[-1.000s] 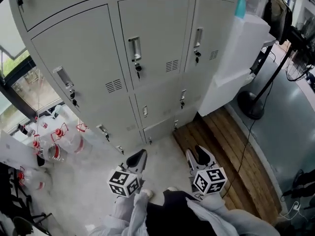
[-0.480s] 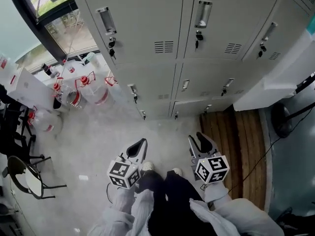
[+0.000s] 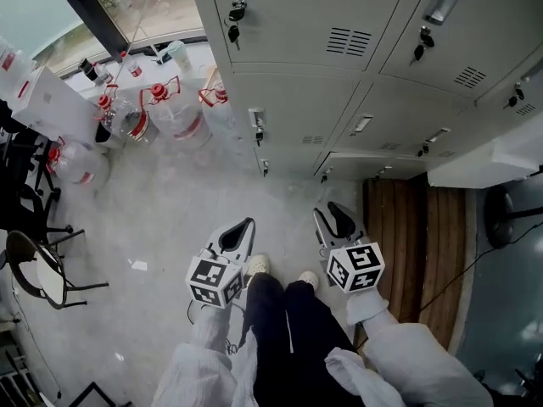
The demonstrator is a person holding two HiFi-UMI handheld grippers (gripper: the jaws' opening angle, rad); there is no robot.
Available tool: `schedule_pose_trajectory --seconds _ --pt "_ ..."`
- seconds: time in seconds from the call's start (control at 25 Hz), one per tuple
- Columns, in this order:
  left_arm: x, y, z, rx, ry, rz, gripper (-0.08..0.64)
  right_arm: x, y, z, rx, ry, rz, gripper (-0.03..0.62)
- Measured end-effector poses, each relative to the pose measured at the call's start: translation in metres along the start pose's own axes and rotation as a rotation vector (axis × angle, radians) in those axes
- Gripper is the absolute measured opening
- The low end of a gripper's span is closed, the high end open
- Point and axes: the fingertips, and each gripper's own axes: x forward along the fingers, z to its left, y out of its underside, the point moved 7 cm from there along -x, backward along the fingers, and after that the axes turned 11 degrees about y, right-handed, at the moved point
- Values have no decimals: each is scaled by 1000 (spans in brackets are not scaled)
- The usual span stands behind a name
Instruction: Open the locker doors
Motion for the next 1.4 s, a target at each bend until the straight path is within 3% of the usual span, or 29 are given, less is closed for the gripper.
schedule_pose_trajectory --seconds 0.44,0.8,1.08,1.4 --pt "18 70 95 -155 -107 -51 11 108 85 6 82 86 95 132" --pt "41 141 163 -145 -130 -62 11 196 157 7 82 88 99 132" --pt "64 214 209 -186 -142 -37 12 259 214 10 69 88 113 132" --pt "105 268 268 -245 -212 -123 11 338 272 19 63 37 87 132"
